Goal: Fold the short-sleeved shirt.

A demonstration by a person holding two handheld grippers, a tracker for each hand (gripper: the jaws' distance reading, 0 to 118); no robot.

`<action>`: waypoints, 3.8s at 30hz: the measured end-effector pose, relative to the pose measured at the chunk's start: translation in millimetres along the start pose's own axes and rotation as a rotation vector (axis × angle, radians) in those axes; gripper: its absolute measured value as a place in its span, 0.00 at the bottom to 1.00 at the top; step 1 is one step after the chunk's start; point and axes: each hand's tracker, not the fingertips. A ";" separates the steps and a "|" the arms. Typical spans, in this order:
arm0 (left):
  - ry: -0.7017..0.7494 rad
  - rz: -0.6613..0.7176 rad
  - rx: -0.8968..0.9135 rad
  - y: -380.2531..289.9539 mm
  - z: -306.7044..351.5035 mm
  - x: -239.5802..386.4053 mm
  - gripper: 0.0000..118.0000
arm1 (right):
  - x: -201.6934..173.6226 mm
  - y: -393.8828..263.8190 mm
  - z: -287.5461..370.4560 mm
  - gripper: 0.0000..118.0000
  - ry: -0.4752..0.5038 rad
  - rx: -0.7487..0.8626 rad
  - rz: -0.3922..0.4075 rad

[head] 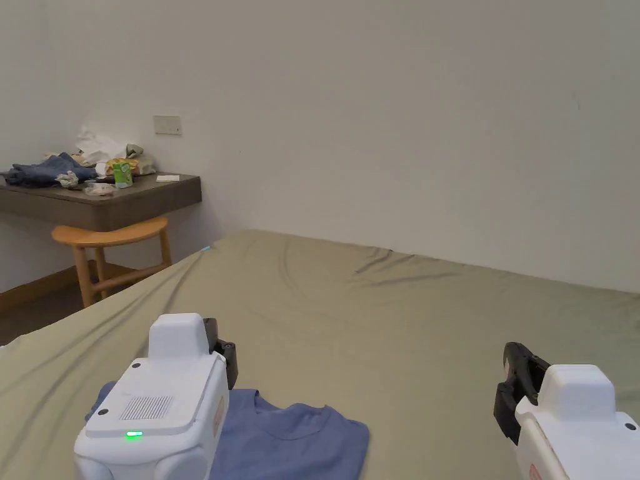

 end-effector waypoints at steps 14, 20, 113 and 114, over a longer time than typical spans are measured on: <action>-0.006 0.037 -0.732 -159.9 -94.2 -5.4 0.97 | 15.0 -49.5 -28.7 0.00 -0.088 -0.206 -0.007; 0.065 -0.031 -0.923 -221.6 -130.0 -2.7 0.99 | 12.6 -66.6 -40.7 0.00 -0.106 -0.276 -0.007; -0.390 0.027 -0.976 -220.3 23.6 87.9 0.90 | 141.7 -86.9 192.8 0.00 -0.410 -0.216 -0.118; -0.395 -0.004 -1.011 -230.2 22.8 93.4 0.90 | 142.6 -90.5 193.6 0.00 -0.415 -0.233 -0.119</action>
